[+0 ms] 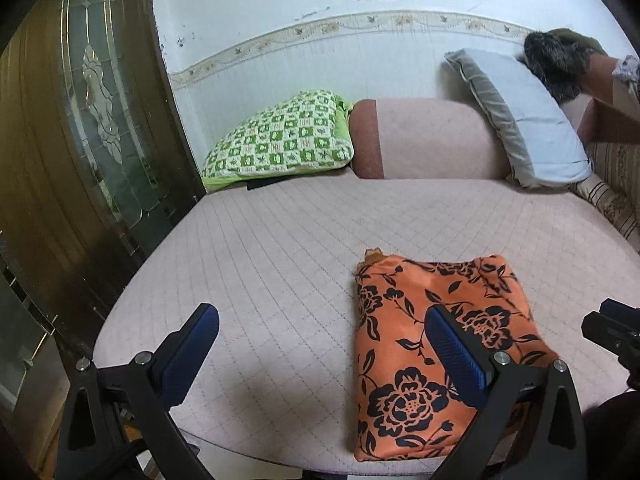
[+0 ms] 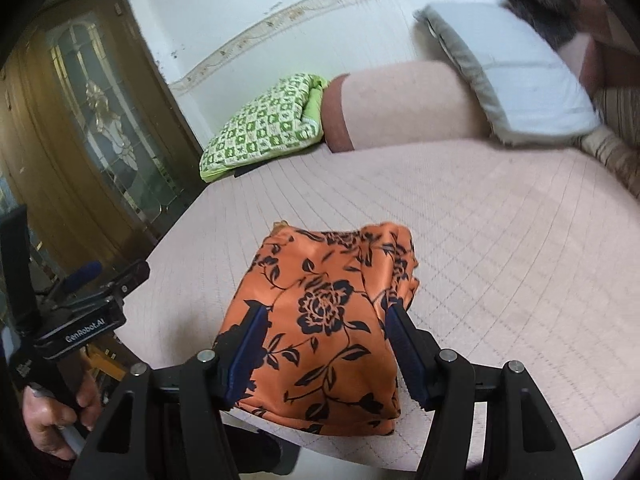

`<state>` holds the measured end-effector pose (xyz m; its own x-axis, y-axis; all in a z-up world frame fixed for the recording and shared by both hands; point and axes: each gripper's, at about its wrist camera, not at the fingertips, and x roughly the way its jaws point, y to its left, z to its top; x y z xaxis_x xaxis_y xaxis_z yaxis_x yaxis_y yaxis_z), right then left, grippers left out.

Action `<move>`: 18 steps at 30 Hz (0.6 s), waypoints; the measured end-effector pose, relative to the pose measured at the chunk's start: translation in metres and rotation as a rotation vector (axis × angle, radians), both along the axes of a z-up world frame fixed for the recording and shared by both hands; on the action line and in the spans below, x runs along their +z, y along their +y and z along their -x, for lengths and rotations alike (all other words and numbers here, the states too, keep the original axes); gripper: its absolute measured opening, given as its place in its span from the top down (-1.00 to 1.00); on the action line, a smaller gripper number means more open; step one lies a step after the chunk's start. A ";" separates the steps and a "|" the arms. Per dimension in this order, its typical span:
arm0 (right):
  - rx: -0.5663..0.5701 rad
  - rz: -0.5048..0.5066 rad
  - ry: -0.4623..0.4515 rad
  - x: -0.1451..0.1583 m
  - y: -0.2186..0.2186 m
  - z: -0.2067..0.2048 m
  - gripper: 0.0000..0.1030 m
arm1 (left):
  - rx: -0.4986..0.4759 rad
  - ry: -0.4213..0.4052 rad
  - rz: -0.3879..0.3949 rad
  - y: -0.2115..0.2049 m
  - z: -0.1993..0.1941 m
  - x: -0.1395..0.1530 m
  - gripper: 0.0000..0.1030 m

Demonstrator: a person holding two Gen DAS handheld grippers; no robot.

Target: Fold small clothes

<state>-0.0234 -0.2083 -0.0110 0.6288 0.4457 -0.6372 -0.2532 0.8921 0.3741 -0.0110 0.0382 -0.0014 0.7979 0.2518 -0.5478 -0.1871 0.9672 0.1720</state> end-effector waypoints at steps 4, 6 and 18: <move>-0.002 0.051 -0.041 0.024 0.009 0.012 -0.26 | -0.011 -0.021 0.003 -0.002 0.010 0.018 -1.00; -0.002 0.064 -0.061 0.034 0.012 0.019 -0.26 | -0.007 -0.028 0.019 -0.001 0.015 0.028 -1.00; -0.004 0.118 -0.120 0.072 0.021 0.051 -0.26 | 0.070 -0.061 0.042 0.008 0.036 0.059 -1.00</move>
<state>-0.0746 -0.1872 0.0613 0.7048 0.3699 -0.6053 -0.2863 0.9290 0.2344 -0.0474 0.0465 0.0577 0.8115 0.2855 -0.5099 -0.2630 0.9576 0.1176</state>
